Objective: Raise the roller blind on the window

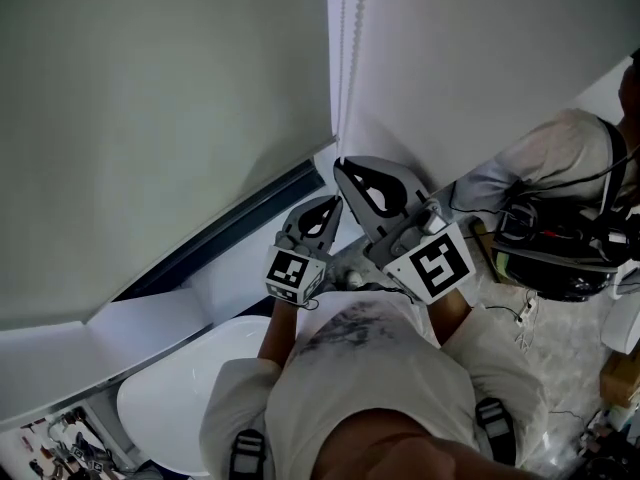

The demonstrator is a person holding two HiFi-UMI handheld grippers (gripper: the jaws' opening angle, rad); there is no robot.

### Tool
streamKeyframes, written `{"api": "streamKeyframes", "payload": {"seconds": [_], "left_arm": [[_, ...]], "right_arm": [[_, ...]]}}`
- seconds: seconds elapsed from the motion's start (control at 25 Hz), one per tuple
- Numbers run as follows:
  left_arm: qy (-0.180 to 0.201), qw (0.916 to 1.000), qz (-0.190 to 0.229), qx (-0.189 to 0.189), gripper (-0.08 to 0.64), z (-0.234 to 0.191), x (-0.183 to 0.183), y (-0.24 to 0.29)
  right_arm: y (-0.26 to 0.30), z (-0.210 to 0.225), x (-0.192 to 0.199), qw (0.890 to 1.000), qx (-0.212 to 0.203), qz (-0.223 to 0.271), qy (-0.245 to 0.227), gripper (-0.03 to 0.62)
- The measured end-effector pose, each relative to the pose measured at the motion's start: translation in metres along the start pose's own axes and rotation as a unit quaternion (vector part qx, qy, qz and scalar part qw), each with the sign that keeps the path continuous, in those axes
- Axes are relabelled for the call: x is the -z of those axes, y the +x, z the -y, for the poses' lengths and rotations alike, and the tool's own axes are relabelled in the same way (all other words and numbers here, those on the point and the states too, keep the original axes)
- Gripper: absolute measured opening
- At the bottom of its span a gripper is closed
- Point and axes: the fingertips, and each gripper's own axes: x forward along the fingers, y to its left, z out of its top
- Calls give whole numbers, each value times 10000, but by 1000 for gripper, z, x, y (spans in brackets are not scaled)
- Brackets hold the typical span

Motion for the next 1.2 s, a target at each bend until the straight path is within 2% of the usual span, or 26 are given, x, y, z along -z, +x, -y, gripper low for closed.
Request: {"api": "streamKeyframes", "payload": {"seconds": [0.72,0.92,1.08,1.2], "left_arm": [[-410,9979,-492,104,6,0,66,14],[-346,9965,-758,92,8,2,87,7],[-457,9942,-975,74,8,-6,114,2],[-494,9941,-969,29,8,-2,119,-2]], "right_arm": [[-16,-4,62,9996,85,-248,78,63],[-21,-19,78,9990,17,-456,3,63],[-16,-27,106,9975,-59,-694,95,63],[-22,-29,110,9973,-69,-706,190,63]]}}
